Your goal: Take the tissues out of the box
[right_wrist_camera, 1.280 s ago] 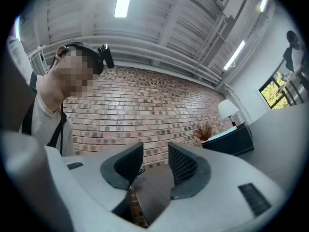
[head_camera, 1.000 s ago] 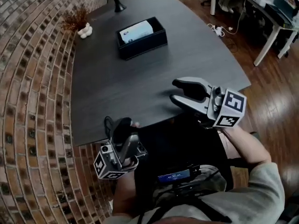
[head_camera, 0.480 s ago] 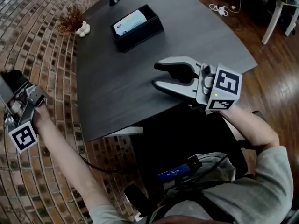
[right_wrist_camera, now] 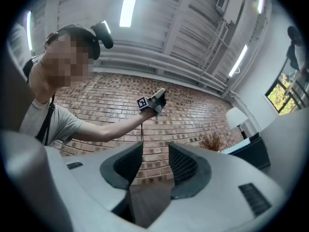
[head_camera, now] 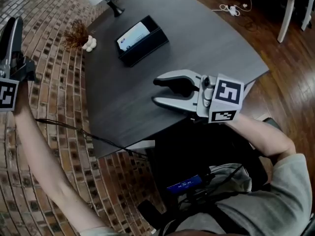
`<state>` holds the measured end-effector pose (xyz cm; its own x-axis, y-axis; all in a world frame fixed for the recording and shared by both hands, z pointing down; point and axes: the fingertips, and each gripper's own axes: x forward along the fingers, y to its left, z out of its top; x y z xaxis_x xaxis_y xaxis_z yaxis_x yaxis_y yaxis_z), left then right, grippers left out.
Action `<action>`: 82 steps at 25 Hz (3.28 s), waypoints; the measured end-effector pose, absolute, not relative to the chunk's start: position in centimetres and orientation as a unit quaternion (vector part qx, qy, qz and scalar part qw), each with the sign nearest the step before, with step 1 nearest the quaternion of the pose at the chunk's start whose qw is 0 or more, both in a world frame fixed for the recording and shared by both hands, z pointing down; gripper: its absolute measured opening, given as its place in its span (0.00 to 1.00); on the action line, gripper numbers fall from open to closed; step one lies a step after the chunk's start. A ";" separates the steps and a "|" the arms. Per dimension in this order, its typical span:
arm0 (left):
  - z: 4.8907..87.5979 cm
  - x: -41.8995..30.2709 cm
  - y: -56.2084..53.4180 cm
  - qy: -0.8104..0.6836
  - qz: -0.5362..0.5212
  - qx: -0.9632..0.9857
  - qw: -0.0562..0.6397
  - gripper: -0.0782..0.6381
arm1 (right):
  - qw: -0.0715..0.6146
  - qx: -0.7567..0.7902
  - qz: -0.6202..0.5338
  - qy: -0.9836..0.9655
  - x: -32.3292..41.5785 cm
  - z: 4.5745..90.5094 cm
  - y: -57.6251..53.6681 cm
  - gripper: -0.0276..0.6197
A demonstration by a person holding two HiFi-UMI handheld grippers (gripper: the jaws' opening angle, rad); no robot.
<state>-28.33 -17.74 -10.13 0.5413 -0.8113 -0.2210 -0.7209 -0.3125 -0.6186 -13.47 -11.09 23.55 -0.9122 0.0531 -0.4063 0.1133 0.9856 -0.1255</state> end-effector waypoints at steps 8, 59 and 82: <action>14.4 -25.4 -26.2 0.401 -0.323 -0.830 0.213 0.50 | 0.175 0.073 -0.040 0.981 -14.4 25.3 -7.9 0.33; 33.3 -28.7 -40.0 0.284 -0.509 -0.806 -0.101 0.60 | 0.173 0.099 -0.069 0.978 -14.2 25.2 -6.9 0.33; 18.4 -24.8 -15.4 0.363 0.267 -0.892 -0.039 0.57 | 0.194 0.038 -0.102 0.975 -13.0 25.4 -10.3 0.33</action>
<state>-24.79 -15.40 18.41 0.5938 -0.6682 -0.4482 -0.6266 -0.7335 0.2634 -13.02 -10.25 25.38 -0.9219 0.0342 -0.3859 0.1133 0.9764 -0.1839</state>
